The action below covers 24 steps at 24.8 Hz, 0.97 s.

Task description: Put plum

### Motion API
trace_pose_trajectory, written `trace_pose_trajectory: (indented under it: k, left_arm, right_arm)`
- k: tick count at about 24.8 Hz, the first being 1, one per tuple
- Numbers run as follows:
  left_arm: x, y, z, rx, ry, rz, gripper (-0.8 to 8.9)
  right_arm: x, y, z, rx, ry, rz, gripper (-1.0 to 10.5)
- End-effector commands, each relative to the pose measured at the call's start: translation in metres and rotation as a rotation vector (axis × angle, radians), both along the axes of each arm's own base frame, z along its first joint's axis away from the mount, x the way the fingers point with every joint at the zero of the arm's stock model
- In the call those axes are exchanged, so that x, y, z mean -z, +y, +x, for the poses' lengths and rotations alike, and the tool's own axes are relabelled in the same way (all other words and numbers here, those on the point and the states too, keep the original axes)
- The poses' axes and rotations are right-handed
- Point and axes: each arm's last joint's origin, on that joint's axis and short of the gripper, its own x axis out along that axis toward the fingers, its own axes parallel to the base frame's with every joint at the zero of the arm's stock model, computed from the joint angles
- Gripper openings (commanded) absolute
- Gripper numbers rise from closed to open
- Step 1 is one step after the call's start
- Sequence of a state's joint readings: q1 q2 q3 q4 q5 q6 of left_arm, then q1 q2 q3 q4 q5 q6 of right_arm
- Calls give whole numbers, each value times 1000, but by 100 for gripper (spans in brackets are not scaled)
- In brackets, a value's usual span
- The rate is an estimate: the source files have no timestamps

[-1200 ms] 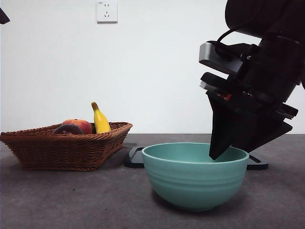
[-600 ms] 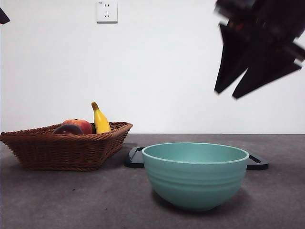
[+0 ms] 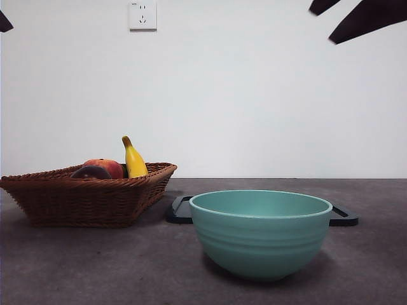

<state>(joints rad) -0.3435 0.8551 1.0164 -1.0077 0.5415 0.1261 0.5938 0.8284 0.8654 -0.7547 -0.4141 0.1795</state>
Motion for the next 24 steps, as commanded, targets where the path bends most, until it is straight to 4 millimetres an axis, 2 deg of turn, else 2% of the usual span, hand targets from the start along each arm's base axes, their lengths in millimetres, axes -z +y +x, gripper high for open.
trace_pose_trajectory:
  k: [1, 18, 21, 22, 24]
  left_arm:
    - [-3, -1, 1, 17, -15, -1, 401]
    - [-2, -1, 1, 17, -15, -1, 394]
    - [-2, -1, 1, 17, -15, -1, 248]
    - [-2, -1, 1, 17, -15, -1, 178]
    - [-2, -1, 1, 17, -15, -1, 60]
  right_arm:
    - [-5, -2, -5, -23, -5, 4, 192]
    - [-5, -4, -8, -22, 6, -5, 191]
    - [-5, -4, -8, -22, 6, -5, 189]
    - [-5, -4, -8, -22, 7, -5, 164]
    - [-5, -4, -8, -23, 6, -6, 41]
